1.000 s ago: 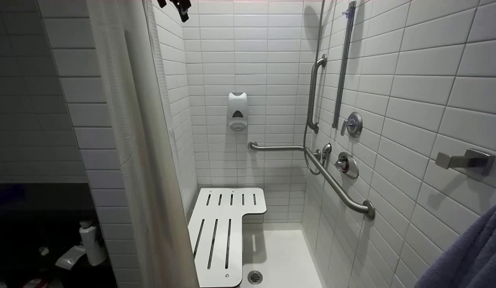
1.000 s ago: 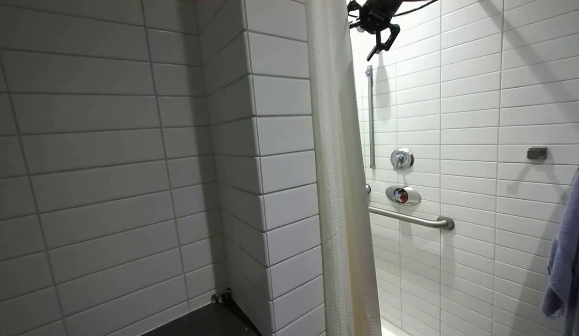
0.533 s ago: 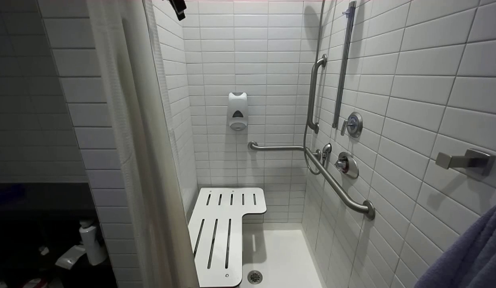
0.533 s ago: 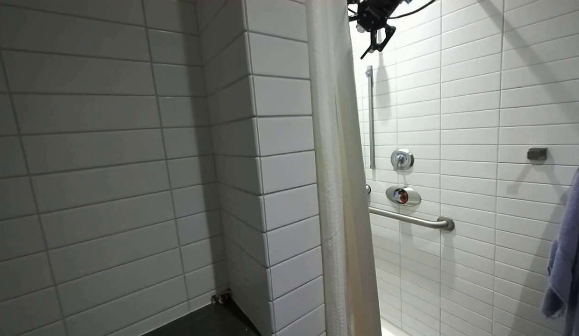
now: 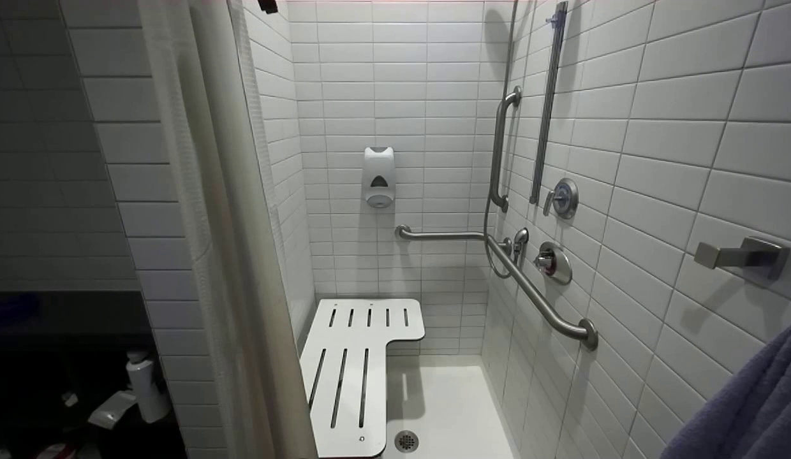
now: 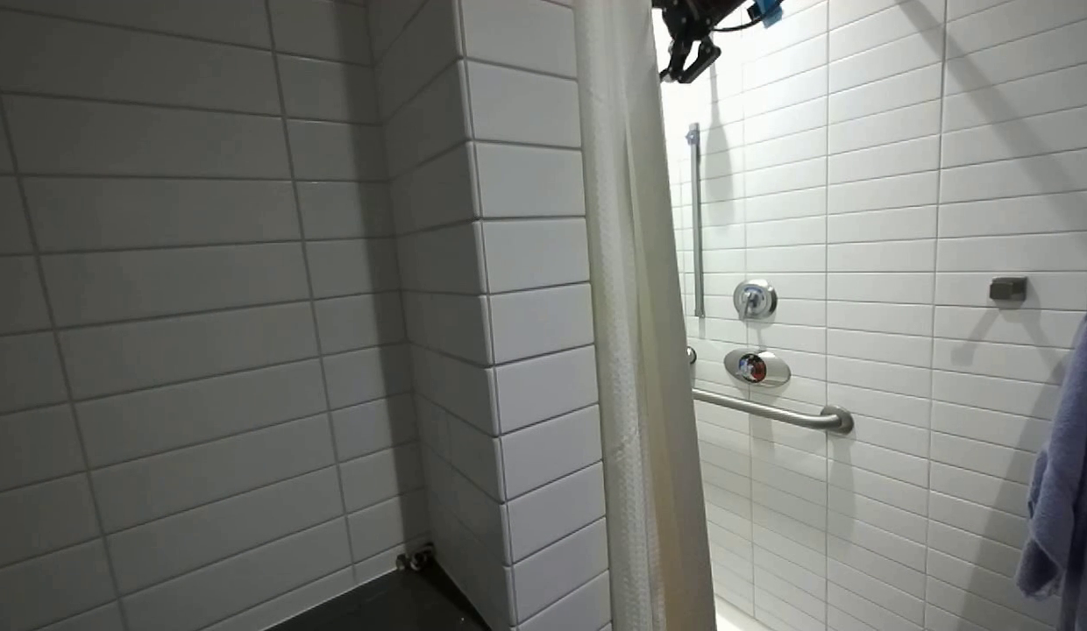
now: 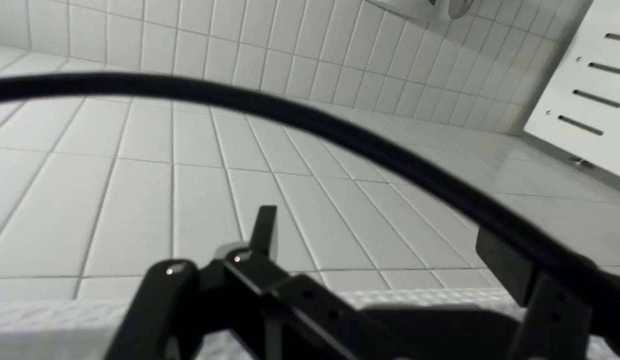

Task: Move the shower curtain to the right

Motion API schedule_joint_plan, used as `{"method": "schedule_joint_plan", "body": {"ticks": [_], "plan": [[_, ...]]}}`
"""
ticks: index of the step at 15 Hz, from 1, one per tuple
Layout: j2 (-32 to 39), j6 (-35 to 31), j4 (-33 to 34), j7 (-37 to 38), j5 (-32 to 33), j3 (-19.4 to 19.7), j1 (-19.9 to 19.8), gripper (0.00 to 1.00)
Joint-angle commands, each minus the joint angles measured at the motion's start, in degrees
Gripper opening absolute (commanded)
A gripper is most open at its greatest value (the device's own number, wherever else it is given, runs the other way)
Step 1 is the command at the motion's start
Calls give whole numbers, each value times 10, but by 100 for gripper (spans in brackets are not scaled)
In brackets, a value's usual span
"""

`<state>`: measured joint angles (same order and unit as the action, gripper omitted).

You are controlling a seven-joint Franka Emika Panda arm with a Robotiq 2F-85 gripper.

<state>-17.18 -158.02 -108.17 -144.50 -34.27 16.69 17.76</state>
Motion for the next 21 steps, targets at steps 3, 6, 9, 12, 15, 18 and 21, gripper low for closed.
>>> {"method": "schedule_joint_plan", "body": {"ticks": [3, 6, 9, 12, 15, 18, 21], "plan": [[16, -104, 12, -17, -189, 18, 72, 100], [13, -139, -7, -68, -206, 8, 81, 100], [11, -143, -17, -46, -175, 7, 79, 100], [14, -155, -30, -47, -161, 3, 74, 100], [14, -155, -30, -47, -161, 2, 73, 100], [1, -157, -40, -46, -147, -3, 70, 100], [-30, -182, -73, -44, -120, -29, 62, 100]]}}
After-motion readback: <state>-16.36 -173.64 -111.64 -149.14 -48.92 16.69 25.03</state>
